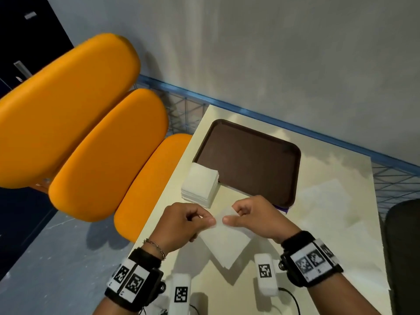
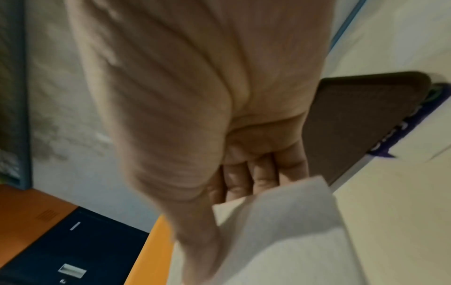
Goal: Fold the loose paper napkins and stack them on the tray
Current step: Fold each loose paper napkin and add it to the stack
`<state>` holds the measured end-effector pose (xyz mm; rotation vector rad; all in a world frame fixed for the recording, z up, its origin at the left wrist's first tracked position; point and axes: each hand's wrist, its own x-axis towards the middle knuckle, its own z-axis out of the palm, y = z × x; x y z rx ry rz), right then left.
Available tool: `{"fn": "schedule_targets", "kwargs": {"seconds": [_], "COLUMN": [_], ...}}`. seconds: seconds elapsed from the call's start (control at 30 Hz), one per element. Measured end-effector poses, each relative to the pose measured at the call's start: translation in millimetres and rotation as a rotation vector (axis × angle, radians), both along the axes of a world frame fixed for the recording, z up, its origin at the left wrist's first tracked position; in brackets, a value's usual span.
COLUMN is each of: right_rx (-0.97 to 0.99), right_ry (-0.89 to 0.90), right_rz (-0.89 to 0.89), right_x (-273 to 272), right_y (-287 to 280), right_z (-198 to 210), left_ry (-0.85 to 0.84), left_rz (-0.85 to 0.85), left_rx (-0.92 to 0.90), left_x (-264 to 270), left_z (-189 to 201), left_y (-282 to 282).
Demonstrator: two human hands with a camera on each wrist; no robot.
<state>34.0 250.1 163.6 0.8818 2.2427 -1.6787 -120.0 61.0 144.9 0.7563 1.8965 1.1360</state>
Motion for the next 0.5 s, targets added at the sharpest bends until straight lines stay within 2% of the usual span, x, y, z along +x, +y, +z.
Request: {"fn": "schedule_targets", "kwargs": {"seconds": [0.13,0.27,0.4,0.5], "right_rx": [-0.007,0.006,-0.009,0.063], "right_ry": [0.001,-0.016,-0.088,-0.122], "right_rz": [-0.041,0.009,0.030,-0.061], "right_x": [-28,-59,-87,-106], "right_y": [4,7,20,31], "right_z": [-12,-16,-22,-33], "left_ry": [-0.061,-0.177,-0.278,-0.389], "left_rz": [0.132,0.111,0.405,0.558], "left_rx": [0.013,-0.017,0.030,0.041], "left_x": [-25,-37,-46,-53], "left_z": [-20,-35,-49,-61], "left_y": [-5,-9,-5,6]}}
